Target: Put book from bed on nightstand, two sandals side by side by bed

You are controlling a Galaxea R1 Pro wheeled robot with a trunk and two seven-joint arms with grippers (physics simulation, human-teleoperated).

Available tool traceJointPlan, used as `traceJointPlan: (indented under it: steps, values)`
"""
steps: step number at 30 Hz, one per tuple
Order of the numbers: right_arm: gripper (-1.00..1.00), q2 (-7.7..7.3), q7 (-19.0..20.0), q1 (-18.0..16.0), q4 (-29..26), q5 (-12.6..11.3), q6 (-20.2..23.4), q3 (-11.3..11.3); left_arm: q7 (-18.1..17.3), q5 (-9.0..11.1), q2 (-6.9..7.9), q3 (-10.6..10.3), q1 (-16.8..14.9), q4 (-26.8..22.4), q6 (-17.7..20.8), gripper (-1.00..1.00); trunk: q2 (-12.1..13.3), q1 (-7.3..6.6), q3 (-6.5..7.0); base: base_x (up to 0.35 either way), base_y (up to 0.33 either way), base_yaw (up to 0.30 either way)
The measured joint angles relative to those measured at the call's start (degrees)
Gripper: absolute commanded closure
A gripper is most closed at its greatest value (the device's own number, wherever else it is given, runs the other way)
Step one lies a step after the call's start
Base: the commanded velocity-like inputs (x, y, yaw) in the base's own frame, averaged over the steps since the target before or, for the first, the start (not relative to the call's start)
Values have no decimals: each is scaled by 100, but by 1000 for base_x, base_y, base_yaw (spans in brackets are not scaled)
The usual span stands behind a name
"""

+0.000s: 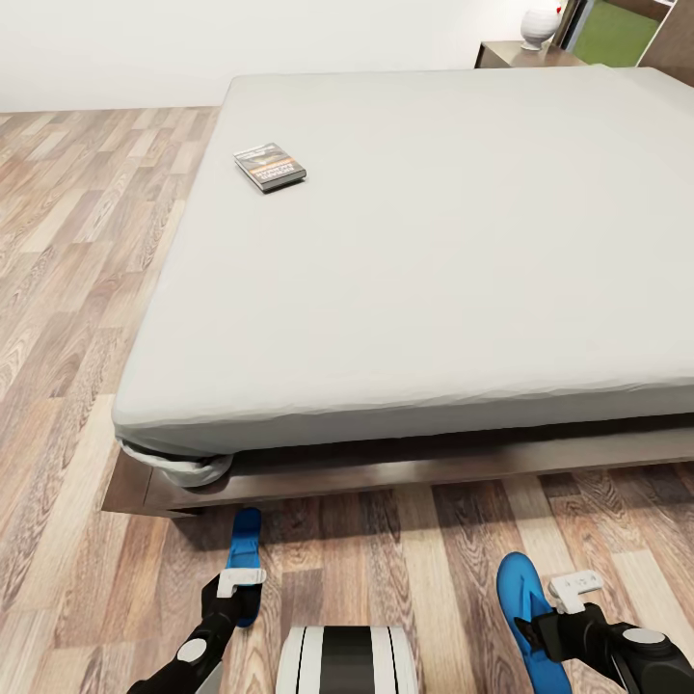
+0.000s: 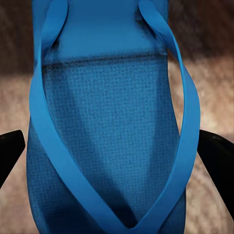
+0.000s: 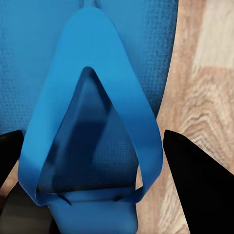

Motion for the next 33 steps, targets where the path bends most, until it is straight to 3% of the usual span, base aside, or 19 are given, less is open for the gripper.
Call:
traceJointPlan:
  steps: [17, 18, 33]
  values:
    - [100, 6, 1, 0, 1, -1, 0, 2, 2, -10, 0, -7, 0, 21, 0, 100, 0, 0, 0, 0, 0, 0]
    - [100, 6, 0, 0, 1, 0, 0, 2, 2, -10, 0, -8, 0, 21, 0, -100, 0, 0, 0, 0, 0, 0]
    - [100, 9, 0, 0, 1, 3, 0, 2, 3, -9, 0, -7, 0, 21, 0, -100, 0, 0, 0, 0, 0, 0]
